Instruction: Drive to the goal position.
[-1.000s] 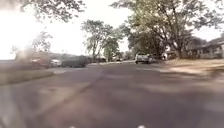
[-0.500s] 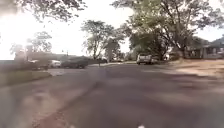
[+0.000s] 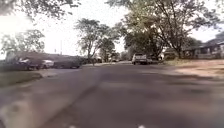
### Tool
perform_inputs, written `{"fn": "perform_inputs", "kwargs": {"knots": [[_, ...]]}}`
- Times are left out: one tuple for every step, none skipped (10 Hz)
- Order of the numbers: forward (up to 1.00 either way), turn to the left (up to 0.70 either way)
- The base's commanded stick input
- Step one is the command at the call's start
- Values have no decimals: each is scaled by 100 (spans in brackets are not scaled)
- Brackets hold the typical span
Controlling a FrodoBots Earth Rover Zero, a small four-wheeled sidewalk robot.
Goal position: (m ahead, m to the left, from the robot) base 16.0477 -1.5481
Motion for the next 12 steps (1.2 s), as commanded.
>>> {"fn": "perform_inputs", "kwargs": {"knots": [[78,-17],[78,-17],[78,-17],[78,-17],[78,-17],[80,-18],[80,-18],[81,-18],[81,-18],[52,-16],[20,-14],[10,-9]]}}
